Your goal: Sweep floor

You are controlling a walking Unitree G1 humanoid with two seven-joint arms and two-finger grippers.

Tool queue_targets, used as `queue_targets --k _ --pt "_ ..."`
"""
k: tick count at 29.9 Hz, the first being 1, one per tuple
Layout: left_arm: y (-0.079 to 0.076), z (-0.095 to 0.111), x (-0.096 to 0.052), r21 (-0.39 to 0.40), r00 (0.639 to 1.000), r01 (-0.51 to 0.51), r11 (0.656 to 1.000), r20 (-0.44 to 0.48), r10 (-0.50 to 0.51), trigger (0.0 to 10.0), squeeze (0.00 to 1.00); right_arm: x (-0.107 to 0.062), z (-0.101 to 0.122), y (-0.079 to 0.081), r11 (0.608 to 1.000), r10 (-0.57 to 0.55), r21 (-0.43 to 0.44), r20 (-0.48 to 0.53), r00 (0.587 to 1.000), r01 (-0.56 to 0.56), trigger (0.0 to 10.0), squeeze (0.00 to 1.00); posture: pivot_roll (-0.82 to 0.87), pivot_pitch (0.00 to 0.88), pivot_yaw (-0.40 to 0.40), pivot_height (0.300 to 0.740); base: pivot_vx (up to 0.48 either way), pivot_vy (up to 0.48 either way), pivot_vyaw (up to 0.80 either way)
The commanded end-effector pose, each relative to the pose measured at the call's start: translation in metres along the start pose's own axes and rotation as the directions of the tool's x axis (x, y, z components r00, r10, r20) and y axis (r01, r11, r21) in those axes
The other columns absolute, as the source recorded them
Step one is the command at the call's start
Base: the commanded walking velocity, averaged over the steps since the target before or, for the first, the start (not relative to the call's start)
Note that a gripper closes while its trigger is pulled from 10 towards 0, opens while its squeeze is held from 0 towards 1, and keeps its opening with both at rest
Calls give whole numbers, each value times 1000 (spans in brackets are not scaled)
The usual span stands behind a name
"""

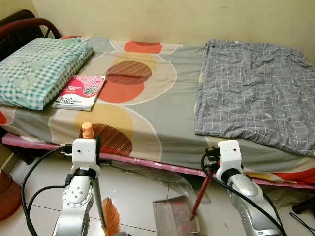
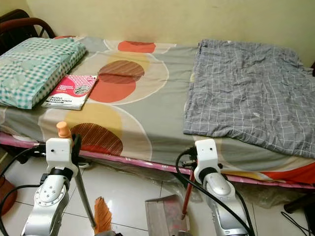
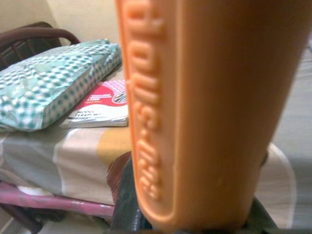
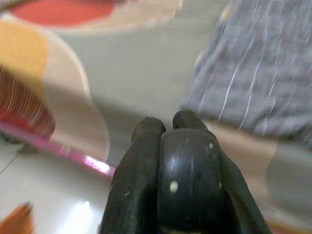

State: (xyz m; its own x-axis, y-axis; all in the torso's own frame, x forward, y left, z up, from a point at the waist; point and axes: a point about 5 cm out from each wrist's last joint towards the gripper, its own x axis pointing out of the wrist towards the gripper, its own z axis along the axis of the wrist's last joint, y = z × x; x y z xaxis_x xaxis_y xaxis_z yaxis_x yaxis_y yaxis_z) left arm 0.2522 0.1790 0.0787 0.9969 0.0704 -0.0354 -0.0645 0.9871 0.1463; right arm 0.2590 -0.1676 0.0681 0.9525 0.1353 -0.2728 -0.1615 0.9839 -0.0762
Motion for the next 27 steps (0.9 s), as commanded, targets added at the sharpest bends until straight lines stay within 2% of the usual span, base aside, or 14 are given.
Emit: queue_targets --k 1,5,8,11,12,16,18,22,27 --pt "3 3 3 -8 999 -21 1000 28 21 10000 0 3 27 -8 998 -35 -39 153 988 41 10000 0 -44 19 28 740 0 0 0" --pt "1 1 3 -11 999 -21 1000 26 21 10000 0 0 25 -11 997 -49 -56 181 982 60 10000 0 -49 20 23 740 0 0 0" --pt "-3 -7 -2 -13 1000 -6 1000 2 6 10000 0 -8 10 -9 986 -49 -145 186 981 77 10000 0 -52 25 24 740 0 0 0" --pt "-5 -9 -3 -23 1000 12 1000 -8 -12 10000 0 -9 3 -9 987 -64 -133 156 986 86 10000 0 -53 27 24 740 0 0 0" --pt "-6 -8 -3 -27 1000 25 999 -6 -25 10000 0 -10 2 -11 988 -78 -119 152 985 96 10000 0 -56 30 24 740 0 0 0" --pt "-5 -6 0 -12 1000 17 1000 3 -17 10000 0 -10 7 -13 982 -84 -150 180 980 112 10000 0 -59 30 25 740 0 0 0" --pt "-4 -6 2 -7 1000 9 1000 7 -9 10000 0 -10 9 -15 975 -97 -175 209 973 135 10000 0 -59 30 25 740 0 0 0" --pt "-3 -5 4 -11 1000 -6 1000 17 6 10000 0 -17 15 -21 931 -147 -282 297 943 234 10000 0 -61 35 23 740 0 0 0" --pt "-6 -6 3 -14 1000 -3 1000 13 3 10000 0 -18 14 -17 916 -125 -328 317 940 232 10000 0 -61 35 23 740 0 0 0"
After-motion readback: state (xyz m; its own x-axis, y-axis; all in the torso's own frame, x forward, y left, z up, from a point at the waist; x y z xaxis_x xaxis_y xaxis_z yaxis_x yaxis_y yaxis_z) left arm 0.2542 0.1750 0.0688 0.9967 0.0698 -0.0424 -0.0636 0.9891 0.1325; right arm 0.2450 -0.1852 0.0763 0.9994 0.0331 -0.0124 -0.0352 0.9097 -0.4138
